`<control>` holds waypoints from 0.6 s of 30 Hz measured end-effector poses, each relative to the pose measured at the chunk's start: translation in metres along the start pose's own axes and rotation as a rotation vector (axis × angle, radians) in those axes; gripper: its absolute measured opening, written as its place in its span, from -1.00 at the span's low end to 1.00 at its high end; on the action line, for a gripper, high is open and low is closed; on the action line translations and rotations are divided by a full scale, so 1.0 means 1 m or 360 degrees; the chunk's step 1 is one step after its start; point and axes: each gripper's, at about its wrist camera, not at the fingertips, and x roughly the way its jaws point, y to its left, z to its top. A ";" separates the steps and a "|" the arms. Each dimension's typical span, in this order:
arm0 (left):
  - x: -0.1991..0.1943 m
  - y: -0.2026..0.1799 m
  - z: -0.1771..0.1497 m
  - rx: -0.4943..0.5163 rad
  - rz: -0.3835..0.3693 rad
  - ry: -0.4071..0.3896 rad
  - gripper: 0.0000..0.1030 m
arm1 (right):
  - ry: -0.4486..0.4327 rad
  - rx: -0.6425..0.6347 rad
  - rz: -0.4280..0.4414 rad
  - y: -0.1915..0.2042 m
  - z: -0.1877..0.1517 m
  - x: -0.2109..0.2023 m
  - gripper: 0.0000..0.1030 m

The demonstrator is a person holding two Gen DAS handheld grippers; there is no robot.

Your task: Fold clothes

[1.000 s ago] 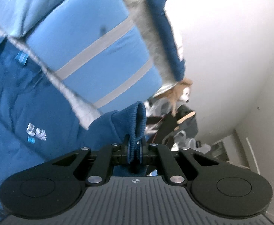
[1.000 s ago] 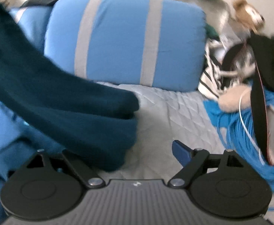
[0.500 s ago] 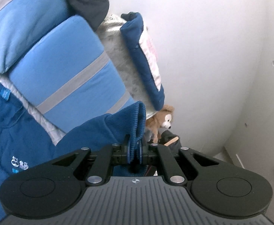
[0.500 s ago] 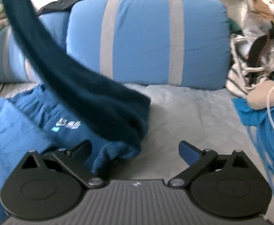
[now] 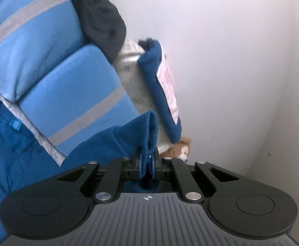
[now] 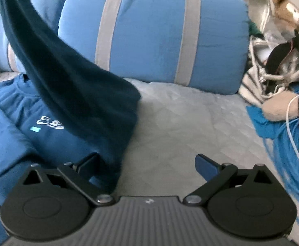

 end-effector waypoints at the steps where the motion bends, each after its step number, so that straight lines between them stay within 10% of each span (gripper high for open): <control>1: -0.003 0.001 0.004 -0.0010 0.0009 -0.0018 -0.84 | -0.0015 -0.0025 -0.0019 -0.001 -0.001 -0.001 0.98; 11: -0.021 0.011 0.015 -0.0016 0.0068 -0.0013 -0.84 | -0.0131 -0.0380 -0.0024 0.014 -0.008 -0.012 0.81; 18: -0.044 0.026 0.020 0.0032 0.0179 0.0019 -0.84 | -0.0105 -0.0499 0.0171 0.022 -0.006 -0.019 -0.29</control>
